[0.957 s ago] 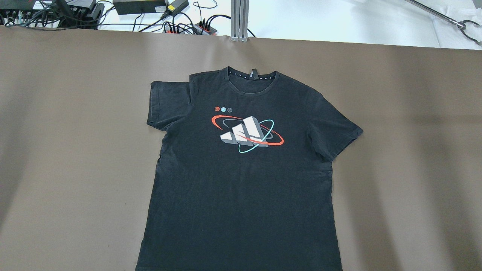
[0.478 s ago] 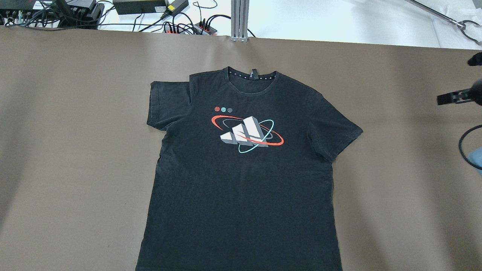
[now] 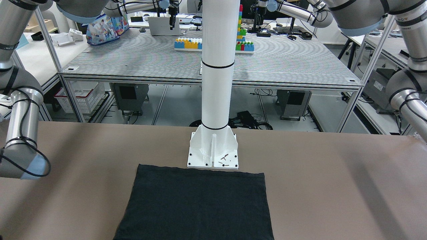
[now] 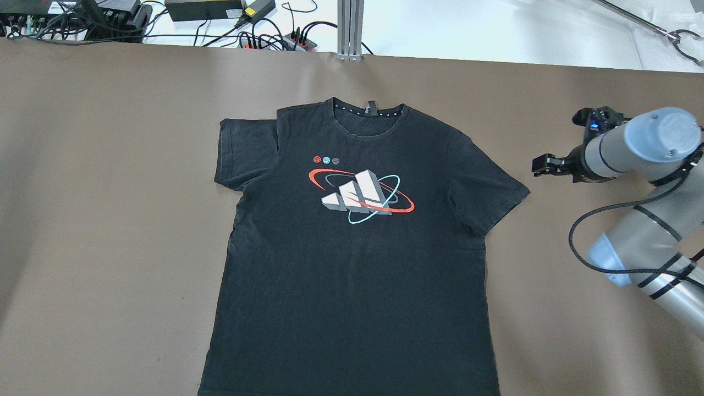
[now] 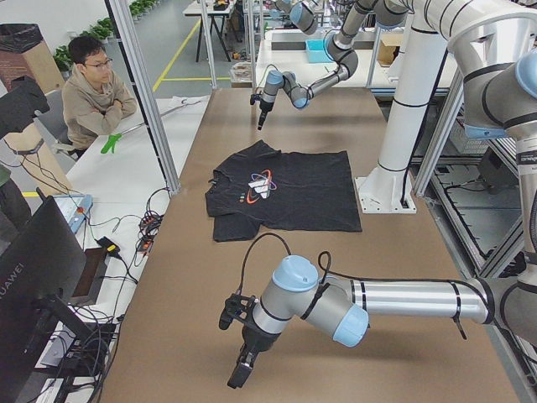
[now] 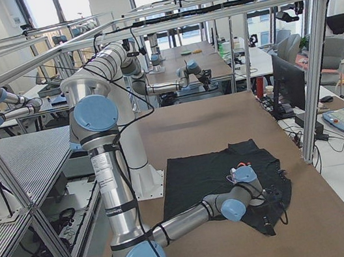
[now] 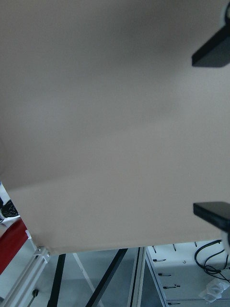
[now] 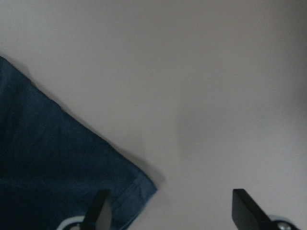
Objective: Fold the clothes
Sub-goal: 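Move the right gripper in toward the shirt's sleeve nearest it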
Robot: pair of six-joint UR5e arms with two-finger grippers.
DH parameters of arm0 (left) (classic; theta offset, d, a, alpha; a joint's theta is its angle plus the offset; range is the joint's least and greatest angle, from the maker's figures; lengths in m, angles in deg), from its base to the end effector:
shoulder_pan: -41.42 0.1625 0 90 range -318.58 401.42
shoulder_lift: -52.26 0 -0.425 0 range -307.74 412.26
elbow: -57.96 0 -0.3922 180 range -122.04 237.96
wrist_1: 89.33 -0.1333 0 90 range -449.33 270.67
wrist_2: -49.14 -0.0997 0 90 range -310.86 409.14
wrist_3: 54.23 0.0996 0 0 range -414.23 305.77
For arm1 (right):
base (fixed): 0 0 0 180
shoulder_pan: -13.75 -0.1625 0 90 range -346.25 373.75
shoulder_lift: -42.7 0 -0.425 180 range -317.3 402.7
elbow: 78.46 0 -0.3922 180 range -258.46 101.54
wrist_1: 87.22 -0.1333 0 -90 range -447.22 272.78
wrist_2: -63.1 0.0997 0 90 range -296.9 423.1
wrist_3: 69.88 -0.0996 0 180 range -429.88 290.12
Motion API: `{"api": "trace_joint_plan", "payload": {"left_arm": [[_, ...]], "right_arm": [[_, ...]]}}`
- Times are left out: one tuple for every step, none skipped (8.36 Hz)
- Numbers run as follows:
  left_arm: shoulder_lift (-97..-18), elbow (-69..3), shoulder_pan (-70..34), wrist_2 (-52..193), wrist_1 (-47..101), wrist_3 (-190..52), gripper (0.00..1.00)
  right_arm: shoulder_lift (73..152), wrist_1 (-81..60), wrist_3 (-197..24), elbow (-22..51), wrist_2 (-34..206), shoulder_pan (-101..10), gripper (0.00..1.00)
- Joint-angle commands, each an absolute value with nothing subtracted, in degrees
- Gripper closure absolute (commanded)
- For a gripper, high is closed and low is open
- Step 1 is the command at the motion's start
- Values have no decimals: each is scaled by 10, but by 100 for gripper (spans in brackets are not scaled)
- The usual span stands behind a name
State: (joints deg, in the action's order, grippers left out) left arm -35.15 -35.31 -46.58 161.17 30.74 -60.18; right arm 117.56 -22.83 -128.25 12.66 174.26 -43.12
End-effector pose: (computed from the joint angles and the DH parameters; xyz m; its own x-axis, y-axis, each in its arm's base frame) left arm -0.0782 -0.5089 0.6108 0.9179 0.1338 -0.3736 0.0655 0.8775 0.4751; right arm -0.2594 -0.5756 0.4656 0.6870 0.1579 0.7093 -0.3394 0.9328 0.1212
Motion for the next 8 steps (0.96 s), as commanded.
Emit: {"api": "trace_joint_plan", "payload": {"left_arm": [[-355,-350,-466,1609,308,-620,0],[-355,-350,-466,1609,308,-620,0],[-355,-351,-466,1609,308,-621,0],[-355,-353,-466,1609,309,-639,0],[-355,-353,-466,1609,314,-644,0],[-355,-352,-466,1609,316,-644,0],[-355,-352,-466,1609,316,-644,0],[-355,-352,-466,1609,316,-654,0]], "right_arm": [[1131,-259,-1377,44,1740,-397,28],[1115,-303,-1400,2,1740,-397,31],[1108,-323,-1403,-25,1740,-396,32],[1107,-323,-1399,-24,1745,-397,33],[1109,-325,-1399,-22,1752,-399,34],[1109,-325,-1399,-20,1764,-399,34],[1110,-325,-1400,-18,1777,-400,34],[1115,-325,-1400,-9,1793,-401,37]]}}
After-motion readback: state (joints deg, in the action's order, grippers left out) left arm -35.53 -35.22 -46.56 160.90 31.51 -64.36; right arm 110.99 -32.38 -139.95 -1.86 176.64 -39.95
